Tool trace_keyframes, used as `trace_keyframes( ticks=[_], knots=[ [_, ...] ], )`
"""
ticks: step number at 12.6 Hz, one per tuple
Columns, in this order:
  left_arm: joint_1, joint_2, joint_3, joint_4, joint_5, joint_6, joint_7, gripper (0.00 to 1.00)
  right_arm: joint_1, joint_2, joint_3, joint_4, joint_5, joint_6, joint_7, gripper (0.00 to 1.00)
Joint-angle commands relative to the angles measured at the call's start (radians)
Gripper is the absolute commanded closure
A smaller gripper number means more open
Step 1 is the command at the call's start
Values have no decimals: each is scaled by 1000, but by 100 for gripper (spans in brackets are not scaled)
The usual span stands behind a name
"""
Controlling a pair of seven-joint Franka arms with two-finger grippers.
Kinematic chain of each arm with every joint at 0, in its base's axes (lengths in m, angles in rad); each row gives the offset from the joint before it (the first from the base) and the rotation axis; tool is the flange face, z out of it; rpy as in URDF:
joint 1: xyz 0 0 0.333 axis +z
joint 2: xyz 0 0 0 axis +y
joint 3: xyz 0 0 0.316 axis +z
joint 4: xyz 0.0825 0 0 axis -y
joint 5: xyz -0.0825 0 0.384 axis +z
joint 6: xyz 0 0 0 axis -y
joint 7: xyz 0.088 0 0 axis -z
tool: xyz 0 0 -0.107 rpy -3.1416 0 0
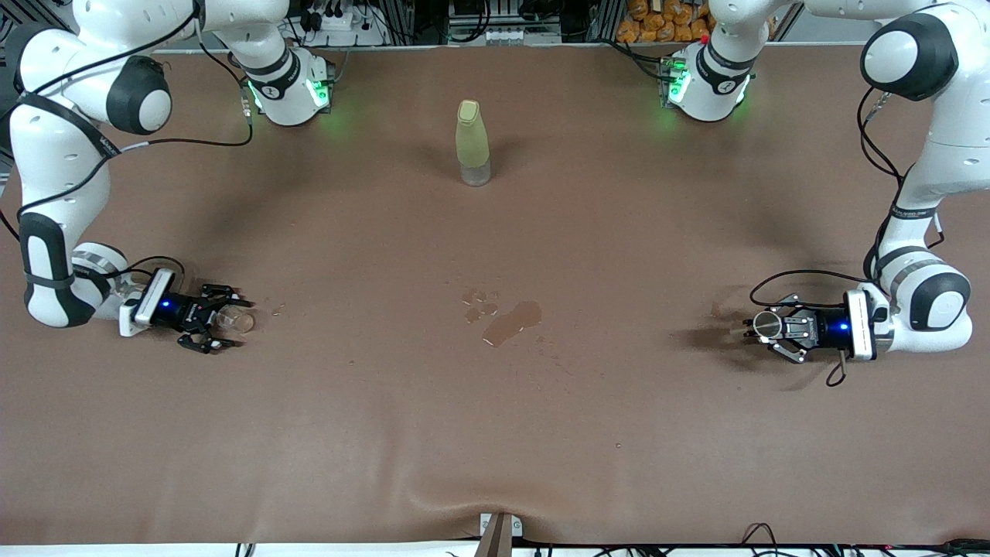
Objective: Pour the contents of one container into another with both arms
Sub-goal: 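Grasp the jigger with the left gripper while the right gripper grasps the beaker, then lift the jigger and beaker and carry both toward the table centre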
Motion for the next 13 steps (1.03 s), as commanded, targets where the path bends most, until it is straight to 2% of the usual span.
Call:
trace_keyframes(
  ticks=[1, 3, 4, 5, 7, 9, 10, 12, 13],
  knots=[
    [-39, -24, -11, -18, -36, 43, 83, 100, -3, 28, 32, -6, 17, 21, -286, 0],
    [-100, -26, -21, -19, -62, 108, 105, 100, 0, 28, 52, -8, 28, 32, -284, 0],
    [-149, -26, -34, -21, -80, 167, 105, 100, 5, 29, 53, -8, 39, 32, -286, 14],
    [-204, -26, -55, -26, -131, 260, 106, 100, 8, 29, 53, -8, 39, 32, -286, 33],
    [-280, -35, -93, -27, -226, 361, 105, 100, 14, 29, 61, -8, 44, 33, -283, 67],
    [-352, -33, -106, -27, -303, 411, 114, 100, 15, 28, 64, -8, 44, 32, -275, 89],
    [-401, -30, -106, -30, -388, 474, 171, 100, 15, 28, 65, -8, 44, 33, -275, 100],
    [-464, -23, -106, -53, -598, 554, 332, 100, 21, 25, 79, -6, 44, 32, -269, 100],
    [-493, -23, -104, -53, -646, 573, 345, 100, 23, 22, 91, -6, 44, 29, -251, 100]
  ],
)
